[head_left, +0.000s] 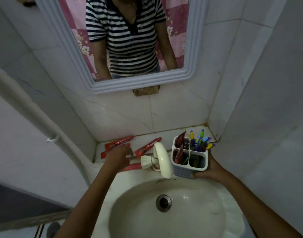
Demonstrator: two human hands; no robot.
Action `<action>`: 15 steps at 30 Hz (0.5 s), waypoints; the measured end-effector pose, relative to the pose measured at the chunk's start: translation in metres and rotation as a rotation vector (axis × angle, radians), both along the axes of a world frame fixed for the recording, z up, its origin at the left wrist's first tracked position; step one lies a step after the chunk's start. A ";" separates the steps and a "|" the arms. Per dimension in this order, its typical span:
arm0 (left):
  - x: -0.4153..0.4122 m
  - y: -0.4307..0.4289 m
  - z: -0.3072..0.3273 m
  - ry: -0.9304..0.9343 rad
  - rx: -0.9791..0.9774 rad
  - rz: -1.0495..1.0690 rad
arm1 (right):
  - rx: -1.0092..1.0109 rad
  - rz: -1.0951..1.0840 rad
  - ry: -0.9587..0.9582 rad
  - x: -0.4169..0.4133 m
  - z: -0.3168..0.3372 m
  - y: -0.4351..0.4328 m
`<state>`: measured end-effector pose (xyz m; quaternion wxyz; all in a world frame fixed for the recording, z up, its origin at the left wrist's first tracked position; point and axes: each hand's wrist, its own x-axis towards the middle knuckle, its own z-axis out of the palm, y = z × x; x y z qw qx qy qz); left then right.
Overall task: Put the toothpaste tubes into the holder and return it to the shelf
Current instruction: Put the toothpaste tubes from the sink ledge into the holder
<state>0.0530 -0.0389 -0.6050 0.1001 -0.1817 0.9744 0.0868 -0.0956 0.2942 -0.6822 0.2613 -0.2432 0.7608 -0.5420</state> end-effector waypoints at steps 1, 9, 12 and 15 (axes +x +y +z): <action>0.010 -0.004 -0.015 -0.090 -0.032 -0.015 | 0.002 0.002 0.009 0.000 0.000 0.000; 0.021 -0.009 -0.056 0.006 -0.242 -0.094 | 0.007 0.022 0.027 -0.001 0.001 -0.002; 0.019 -0.023 -0.051 -0.080 -0.147 -0.111 | 0.000 0.032 0.030 -0.002 -0.001 0.000; 0.022 -0.025 -0.053 -0.107 -0.119 -0.114 | 0.004 0.027 0.030 -0.001 0.000 0.000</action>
